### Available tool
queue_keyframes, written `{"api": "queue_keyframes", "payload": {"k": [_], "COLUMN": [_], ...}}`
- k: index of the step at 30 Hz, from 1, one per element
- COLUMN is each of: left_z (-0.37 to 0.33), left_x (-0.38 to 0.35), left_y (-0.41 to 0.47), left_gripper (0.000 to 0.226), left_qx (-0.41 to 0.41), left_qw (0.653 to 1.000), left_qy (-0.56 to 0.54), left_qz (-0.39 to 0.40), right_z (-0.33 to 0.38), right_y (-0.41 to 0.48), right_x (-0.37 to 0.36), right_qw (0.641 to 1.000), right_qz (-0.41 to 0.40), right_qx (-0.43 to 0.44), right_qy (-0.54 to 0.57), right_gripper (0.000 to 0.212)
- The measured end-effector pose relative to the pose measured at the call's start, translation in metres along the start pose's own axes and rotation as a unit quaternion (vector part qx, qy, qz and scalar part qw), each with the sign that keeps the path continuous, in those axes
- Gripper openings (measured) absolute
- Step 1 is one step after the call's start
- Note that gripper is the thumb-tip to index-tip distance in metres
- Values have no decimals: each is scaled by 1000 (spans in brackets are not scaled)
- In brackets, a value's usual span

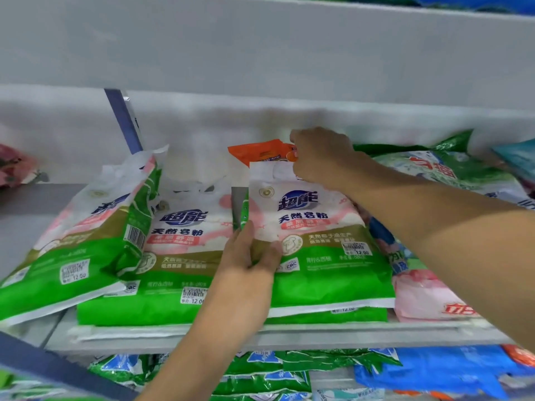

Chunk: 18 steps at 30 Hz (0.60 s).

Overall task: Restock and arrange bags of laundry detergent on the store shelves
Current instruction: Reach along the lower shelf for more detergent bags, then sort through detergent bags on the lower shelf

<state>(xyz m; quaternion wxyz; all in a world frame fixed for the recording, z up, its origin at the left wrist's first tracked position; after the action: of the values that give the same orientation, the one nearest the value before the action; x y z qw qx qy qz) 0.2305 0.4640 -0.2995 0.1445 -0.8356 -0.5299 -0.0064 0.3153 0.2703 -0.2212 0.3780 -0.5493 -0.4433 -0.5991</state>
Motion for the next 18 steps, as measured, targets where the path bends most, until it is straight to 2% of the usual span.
{"api": "queue_keyframes", "payload": {"k": [7, 12, 18], "left_z": [4, 5, 1], "left_x": [2, 2, 1], "left_y": [3, 1, -3], "left_gripper": [60, 57, 56], "left_qx": [-7, -1, -1], "left_qw": [1000, 1000, 1000], "left_qy": [4, -9, 9], "left_qz": [2, 1, -10], "right_z": [-12, -23, -37], "right_y": [5, -3, -13], "right_x": [-16, -16, -1], "right_qw": [997, 996, 983], "right_qz": [-71, -78, -136], "right_qx": [5, -12, -60], "right_qy": [-39, 37, 103], "right_gripper": [15, 20, 27]}}
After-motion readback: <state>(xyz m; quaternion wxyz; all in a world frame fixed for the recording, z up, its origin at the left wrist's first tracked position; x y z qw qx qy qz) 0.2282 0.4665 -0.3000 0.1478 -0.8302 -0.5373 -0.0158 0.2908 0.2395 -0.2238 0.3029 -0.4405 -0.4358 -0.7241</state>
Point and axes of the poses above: each hand's wrist, its own y-axis towards the middle knuckle, its own x-axis out of the back of the hand, z = x × y, the point moved 5 cm from there along y, towards the middle knuckle, and after that the axes turned 2 degrees about y, right-handed, at the moved point
